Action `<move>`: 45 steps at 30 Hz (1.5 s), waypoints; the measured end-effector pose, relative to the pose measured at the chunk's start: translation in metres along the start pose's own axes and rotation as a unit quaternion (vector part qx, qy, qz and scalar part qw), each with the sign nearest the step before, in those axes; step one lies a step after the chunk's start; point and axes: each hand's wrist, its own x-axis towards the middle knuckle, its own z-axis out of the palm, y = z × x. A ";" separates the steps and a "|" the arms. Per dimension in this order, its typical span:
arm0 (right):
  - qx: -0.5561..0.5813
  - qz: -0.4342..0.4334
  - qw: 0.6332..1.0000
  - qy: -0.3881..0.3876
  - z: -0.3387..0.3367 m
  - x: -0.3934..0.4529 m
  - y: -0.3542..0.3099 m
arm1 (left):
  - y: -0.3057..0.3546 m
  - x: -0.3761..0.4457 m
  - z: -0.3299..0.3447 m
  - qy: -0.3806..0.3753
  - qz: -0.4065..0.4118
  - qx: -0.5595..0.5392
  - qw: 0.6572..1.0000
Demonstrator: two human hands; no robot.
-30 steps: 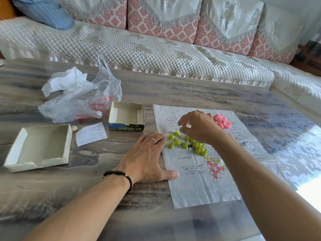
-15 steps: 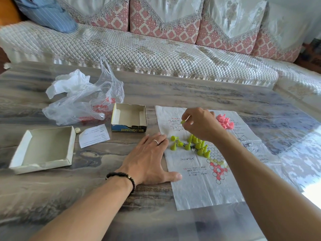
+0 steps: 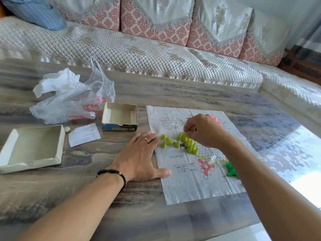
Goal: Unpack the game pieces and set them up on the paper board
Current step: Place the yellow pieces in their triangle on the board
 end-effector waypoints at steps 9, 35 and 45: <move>-0.023 -0.014 0.999 -0.042 0.006 0.002 0.000 | 0.001 -0.001 -0.001 -0.008 -0.003 0.004 1.000; 0.006 -0.034 0.999 -0.013 0.012 0.015 -0.007 | 0.001 -0.001 -0.002 0.011 0.007 -0.008 1.000; 0.071 -0.018 0.992 -0.101 0.032 0.040 -0.025 | 0.001 -0.002 -0.002 -0.002 -0.001 -0.001 1.000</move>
